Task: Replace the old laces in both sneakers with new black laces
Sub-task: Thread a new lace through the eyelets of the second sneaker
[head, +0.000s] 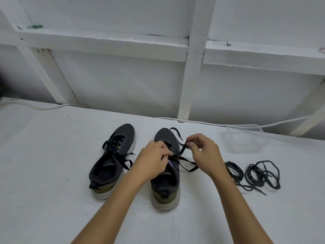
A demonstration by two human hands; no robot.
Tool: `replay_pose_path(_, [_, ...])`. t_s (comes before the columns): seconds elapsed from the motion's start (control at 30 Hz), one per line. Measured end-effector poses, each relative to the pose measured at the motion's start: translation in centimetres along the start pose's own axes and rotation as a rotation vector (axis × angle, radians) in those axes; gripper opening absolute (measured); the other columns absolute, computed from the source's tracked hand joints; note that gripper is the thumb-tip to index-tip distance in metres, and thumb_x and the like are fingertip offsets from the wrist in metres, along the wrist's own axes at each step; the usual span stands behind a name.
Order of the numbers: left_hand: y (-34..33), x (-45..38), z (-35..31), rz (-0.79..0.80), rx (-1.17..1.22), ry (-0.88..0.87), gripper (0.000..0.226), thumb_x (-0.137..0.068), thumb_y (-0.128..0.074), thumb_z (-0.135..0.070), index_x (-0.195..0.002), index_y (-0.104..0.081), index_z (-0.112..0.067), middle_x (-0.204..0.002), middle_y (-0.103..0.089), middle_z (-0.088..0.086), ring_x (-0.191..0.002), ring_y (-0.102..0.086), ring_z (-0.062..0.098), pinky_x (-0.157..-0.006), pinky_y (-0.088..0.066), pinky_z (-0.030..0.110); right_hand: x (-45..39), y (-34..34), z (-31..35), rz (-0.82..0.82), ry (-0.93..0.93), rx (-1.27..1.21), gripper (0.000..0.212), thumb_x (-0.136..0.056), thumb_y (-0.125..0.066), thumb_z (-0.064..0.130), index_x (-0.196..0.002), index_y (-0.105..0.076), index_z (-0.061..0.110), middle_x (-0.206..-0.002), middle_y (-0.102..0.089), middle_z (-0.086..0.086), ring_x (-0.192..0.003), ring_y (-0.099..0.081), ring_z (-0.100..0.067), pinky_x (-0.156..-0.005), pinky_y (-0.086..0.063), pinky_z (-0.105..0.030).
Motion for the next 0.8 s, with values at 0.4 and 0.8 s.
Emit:
replay_pose_path(0.4, [1.3,0.8,-0.1,-0.120,0.398,0.057,0.021,-0.089,-0.070,-0.016,-0.096,-0.061,-0.033,-0.090,-0.059,-0.014,-0.090,-0.054,0.004,-0.078,-0.041,0.011,0.6,-0.4,-2.0,-0.059,-0.027,0.417,0.019,-0.094,-0.057,0.018,-0.102,-0.072,0.026,-0.100,-0.068,0.008,-0.090,-0.063,-0.014,-0.069,-0.043,-0.030])
replay_pose_path(0.8, [4.5,0.7,4.4,-0.714,0.117,0.367,0.015,-0.090,-0.063,-0.009,-0.103,-0.058,-0.015,-0.101,-0.056,-0.002,-0.085,-0.054,0.017,-0.067,-0.042,0.028,2.0,-2.1,-1.3,0.213,0.117,0.216,0.022,-0.089,-0.065,0.015,-0.100,-0.075,0.031,-0.090,-0.069,0.025,-0.086,-0.064,0.001,-0.078,-0.053,-0.023])
Point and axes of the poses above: each hand's wrist, its own x-axis away from the middle knuckle, its own y-axis out of the back of the hand, z = x × y, the point moved 1 cm from there along -x, towards the middle knuckle
